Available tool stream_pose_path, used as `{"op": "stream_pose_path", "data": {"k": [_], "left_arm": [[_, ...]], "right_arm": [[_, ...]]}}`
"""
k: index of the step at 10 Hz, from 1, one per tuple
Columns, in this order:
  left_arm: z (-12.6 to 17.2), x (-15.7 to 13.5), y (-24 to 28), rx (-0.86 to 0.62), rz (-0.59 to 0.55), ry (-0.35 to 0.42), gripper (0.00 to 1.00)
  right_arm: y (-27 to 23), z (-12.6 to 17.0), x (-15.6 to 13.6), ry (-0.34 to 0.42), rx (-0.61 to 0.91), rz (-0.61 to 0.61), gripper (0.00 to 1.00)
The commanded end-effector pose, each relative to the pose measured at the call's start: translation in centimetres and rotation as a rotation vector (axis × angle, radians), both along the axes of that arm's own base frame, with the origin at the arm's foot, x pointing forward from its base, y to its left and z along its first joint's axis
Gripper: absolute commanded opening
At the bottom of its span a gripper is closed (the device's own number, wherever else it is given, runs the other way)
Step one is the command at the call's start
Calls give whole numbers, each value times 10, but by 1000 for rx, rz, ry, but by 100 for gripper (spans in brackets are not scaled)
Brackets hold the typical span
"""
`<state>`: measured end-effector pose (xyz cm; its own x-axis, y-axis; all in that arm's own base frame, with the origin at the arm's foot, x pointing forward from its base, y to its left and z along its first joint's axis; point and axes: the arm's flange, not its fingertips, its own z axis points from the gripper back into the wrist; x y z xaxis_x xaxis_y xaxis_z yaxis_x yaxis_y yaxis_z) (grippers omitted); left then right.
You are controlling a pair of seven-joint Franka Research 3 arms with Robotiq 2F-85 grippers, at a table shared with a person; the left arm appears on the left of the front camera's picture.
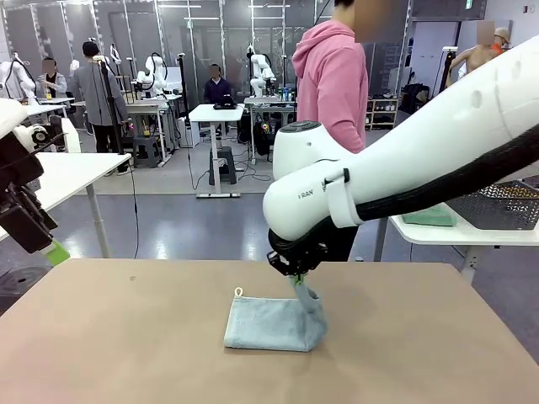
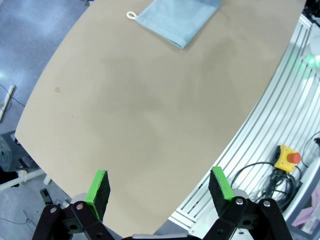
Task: Fold the towels and place them in the basket.
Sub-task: When a person lays out a Towel with hook on the table, fold it in half twice.
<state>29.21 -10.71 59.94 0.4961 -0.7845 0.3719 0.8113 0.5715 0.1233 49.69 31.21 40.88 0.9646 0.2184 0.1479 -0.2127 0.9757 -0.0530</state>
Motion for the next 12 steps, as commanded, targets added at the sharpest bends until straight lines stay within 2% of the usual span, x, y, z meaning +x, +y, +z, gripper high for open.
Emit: {"op": "stream_pose_path", "data": {"k": [1,5,8,9,10,11,12], "left_arm": [[3,2,0,21,10,-1,100],[3,2,0,21,10,-1,100],[3,2,0,21,10,-1,100],[3,2,0,21,10,-1,100],[3,2,0,21,10,-1,100],[3,2,0,21,10,-1,100],[3,2,0,21,10,-1,100]], "right_arm": [[22,-10,20,54,66,17,0],[61,-40,44,120,110,-24,0],[78,-56,53,141,143,-59,0],[80,-58,54,144,147,-69,14],[80,-61,54,149,152,-73,43],[80,-62,53,151,161,-71,62],[79,-63,52,149,165,-69,90]]}}
